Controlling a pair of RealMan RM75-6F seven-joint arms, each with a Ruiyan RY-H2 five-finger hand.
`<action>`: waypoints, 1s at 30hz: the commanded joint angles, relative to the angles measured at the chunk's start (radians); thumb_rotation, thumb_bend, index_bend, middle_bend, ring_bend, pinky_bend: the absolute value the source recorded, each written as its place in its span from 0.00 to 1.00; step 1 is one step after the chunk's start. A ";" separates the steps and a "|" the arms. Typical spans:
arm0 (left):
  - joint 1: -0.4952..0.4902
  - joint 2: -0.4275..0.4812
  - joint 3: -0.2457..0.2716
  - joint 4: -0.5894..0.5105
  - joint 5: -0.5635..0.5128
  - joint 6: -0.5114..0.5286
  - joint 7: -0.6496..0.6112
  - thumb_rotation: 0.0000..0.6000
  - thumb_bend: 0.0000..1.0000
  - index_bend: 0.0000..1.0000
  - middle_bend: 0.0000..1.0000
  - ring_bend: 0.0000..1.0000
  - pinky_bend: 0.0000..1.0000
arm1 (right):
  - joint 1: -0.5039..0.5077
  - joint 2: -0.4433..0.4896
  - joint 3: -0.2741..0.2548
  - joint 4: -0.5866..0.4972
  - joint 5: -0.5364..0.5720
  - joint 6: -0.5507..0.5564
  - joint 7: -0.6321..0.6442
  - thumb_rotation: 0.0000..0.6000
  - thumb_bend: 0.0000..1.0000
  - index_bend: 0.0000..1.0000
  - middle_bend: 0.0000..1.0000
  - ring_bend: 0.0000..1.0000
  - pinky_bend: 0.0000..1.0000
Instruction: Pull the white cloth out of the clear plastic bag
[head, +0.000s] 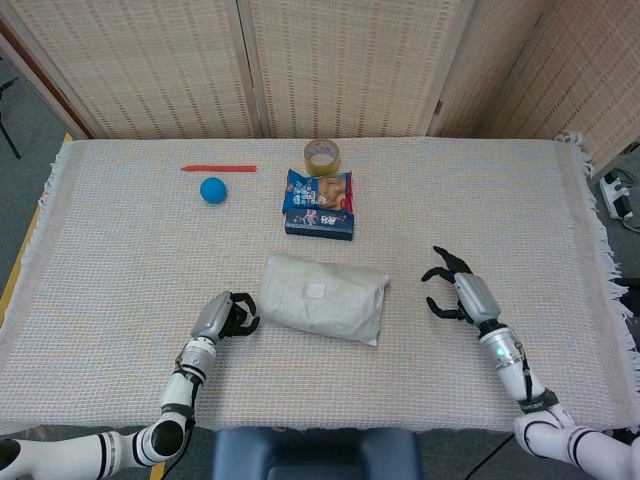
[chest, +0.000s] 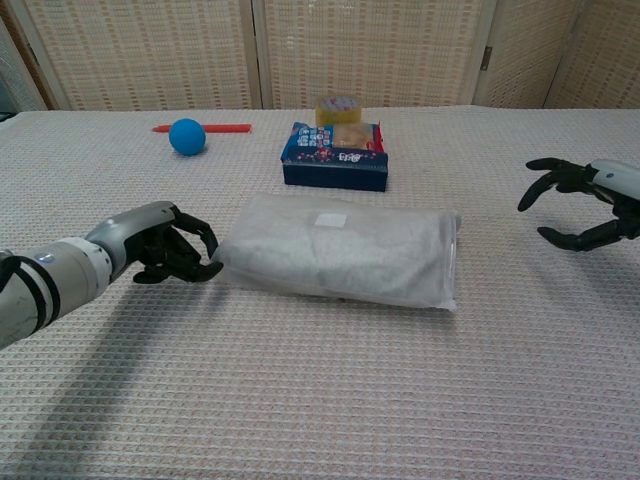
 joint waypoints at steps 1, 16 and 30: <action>-0.001 -0.001 0.001 0.002 -0.004 -0.002 0.004 1.00 0.97 0.74 1.00 1.00 1.00 | 0.014 -0.015 0.009 0.003 0.018 -0.019 -0.017 1.00 0.40 0.41 0.00 0.00 0.00; -0.017 -0.021 -0.001 0.043 -0.018 -0.027 0.006 1.00 0.97 0.74 1.00 1.00 1.00 | 0.087 -0.124 0.056 0.087 0.071 -0.070 -0.048 1.00 0.41 0.40 0.00 0.00 0.00; -0.022 -0.019 -0.009 0.065 -0.020 -0.041 -0.004 1.00 0.96 0.74 1.00 1.00 1.00 | 0.140 -0.217 0.068 0.133 0.081 -0.092 -0.058 1.00 0.41 0.39 0.00 0.00 0.00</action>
